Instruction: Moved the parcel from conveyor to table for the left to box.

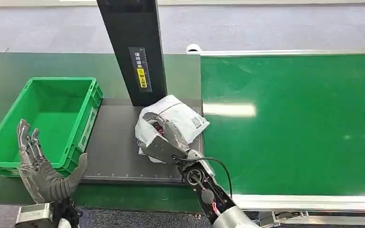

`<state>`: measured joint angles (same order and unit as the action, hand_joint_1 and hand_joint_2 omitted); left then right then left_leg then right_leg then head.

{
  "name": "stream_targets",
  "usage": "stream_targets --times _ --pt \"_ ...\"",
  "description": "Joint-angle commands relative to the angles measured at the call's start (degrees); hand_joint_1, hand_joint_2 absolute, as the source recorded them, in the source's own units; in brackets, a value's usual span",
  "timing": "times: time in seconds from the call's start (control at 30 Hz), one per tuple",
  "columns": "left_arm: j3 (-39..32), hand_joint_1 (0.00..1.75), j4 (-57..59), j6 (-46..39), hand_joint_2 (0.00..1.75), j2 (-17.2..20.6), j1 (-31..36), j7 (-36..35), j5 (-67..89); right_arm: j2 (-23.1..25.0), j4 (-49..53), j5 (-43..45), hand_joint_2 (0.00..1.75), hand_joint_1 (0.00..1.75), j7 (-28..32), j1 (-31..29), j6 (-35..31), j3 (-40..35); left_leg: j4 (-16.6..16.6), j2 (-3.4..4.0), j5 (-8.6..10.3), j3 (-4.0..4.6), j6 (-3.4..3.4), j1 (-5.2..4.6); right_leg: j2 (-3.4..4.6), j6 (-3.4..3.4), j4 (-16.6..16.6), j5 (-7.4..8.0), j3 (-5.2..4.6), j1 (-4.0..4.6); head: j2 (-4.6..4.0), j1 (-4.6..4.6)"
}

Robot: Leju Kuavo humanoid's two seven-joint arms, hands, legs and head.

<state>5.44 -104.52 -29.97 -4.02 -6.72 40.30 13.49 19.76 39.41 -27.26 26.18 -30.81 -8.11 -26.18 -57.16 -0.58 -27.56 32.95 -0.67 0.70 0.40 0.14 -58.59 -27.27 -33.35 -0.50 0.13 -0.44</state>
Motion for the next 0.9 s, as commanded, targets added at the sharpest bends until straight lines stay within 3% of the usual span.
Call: stream_targets --times 0.03,0.1,0.13,0.2,0.3,0.4,0.5,0.57,0.6,0.9 --pt "-1.8 0.0 5.1 2.0 1.75 -0.7 1.8 -0.3 0.3 0.2 -7.7 6.6 1.75 0.0 3.2 -4.1 4.6 -4.8 0.1 0.09 0.03 -0.12 0.03 -0.01 0.02 -0.01 0.1 0.04 0.1 0.0 0.0 0.02" --pt "-1.4 0.0 8.0 3.5 1.75 -0.9 3.2 -0.3 1.0 0.2 -7.9 13.7 1.75 0.0 8.2 -4.4 10.8 -6.6 0.1 0.05 0.02 -0.07 0.02 -0.01 0.0 -0.01 0.1 0.03 0.06 0.0 0.0 0.0" --pt "1.1 0.0 13.2 1.2 1.75 0.7 4.8 -0.3 0.0 0.2 -8.3 17.1 1.75 0.0 10.4 -4.8 12.9 -7.7 0.1 0.03 0.08 -0.13 0.02 -0.03 -0.04 -0.02 0.1 0.06 0.12 -0.01 0.0 0.0" --pt "-4.6 0.0 16.6 9.1 1.75 -3.5 6.2 -0.3 2.0 0.2 -9.0 20.4 1.75 0.0 12.4 -5.2 14.3 -9.0 0.1 -0.02 0.06 -0.12 0.02 -0.06 -0.07 -0.01 0.1 0.02 0.1 -0.05 0.0 0.0" --pt "-7.0 0.0 20.4 12.6 1.75 -5.0 8.0 -0.3 2.0 0.2 -8.0 22.2 1.75 0.0 13.8 -5.0 15.5 -8.0 0.1 -0.01 0.06 -0.11 0.02 -0.03 -0.05 0.0 0.1 0.04 0.11 -0.02 0.0 0.0" --pt "-8.3 0.0 24.2 16.8 1.75 -5.8 9.8 -0.3 1.1 -0.8 1.9 24.5 1.75 0.0 13.8 -1.2 24.0 -2.9 0.1 -0.04 0.08 -0.15 0.04 -0.03 -0.1 0.01 0.1 0.05 0.18 -0.02 0.0 -0.02" --pt "-8.3 0.0 24.2 16.8 1.75 -5.8 9.8 -0.3 1.1 -0.8 1.9 24.5 1.75 0.0 13.8 -1.2 24.0 -2.9 0.1 -0.04 0.08 -0.15 0.04 -0.03 -0.1 0.01 0.1 0.05 0.18 -0.02 0.0 -0.02" --pt "-8.3 0.0 27.1 18.1 1.75 -6.0 11.2 -0.3 1.7 -1.1 7.6 26.4 1.75 0.0 13.8 0.9 28.9 0.6 0.1 -0.04 0.05 -0.11 0.03 -0.04 -0.07 0.01 0.1 0.02 0.12 -0.03 0.0 0.0" --pt "-7.9 0.0 32.9 19.8 1.75 -7.2 14.4 -0.3 3.4 -1.8 15.2 29.0 1.75 0.0 13.8 2.8 33.8 5.8 0.1 -0.19 0.08 -0.09 0.03 -0.02 -0.25 0.0 0.1 0.0 0.14 -0.01 0.0 0.02" --pt "-7.8 0.0 34.5 20.8 1.75 -7.1 14.7 -0.3 4.4 -1.3 17.6 29.6 1.75 0.0 13.8 3.7 34.6 7.2 0.1 -0.08 0.09 -0.12 0.03 0.01 -0.18 0.0 0.2 0.06 0.15 0.02 0.0 0.0"
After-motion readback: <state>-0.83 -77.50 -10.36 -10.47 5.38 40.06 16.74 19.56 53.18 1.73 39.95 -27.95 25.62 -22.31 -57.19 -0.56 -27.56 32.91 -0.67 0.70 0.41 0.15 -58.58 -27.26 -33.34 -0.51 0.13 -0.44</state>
